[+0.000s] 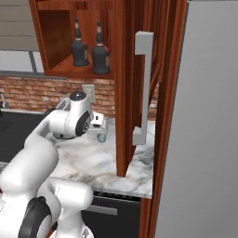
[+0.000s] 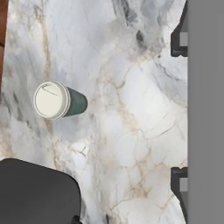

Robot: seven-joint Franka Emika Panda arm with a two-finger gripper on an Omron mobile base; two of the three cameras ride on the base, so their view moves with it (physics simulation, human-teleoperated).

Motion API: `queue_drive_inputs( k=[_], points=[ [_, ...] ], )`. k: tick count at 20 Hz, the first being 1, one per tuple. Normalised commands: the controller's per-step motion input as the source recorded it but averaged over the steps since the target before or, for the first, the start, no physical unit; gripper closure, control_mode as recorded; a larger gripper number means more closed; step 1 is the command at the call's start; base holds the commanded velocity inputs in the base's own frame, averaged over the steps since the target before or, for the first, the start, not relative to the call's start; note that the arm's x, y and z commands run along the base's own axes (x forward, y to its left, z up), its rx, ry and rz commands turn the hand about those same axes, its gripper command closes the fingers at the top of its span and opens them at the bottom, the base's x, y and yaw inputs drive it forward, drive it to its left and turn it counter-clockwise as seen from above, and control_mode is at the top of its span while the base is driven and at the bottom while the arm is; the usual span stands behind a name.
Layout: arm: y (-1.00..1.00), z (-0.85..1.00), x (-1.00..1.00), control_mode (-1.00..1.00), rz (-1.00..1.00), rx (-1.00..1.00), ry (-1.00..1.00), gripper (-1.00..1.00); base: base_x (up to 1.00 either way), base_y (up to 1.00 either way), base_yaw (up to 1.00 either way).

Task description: Sort all alcoholic drinks to one cabinet, and non-alcoholic drinks to the other.

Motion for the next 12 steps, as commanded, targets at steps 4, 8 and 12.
queue_drive_inputs(
  k=[4,8,12],
  points=[
    [0.0,-0.01,0.19,-1.0,0.0,0.0,-0.03,-1.0,0.0,0.0,0.0],
    [0.0,-0.03,0.16,-1.0,0.0,0.0,-0.04,-1.0,0.0,0.0,0.0],
    [0.0,-0.05,0.17,-1.0,0.0,0.0,-0.04,-1.0,0.0,0.0,0.0]
  ],
)
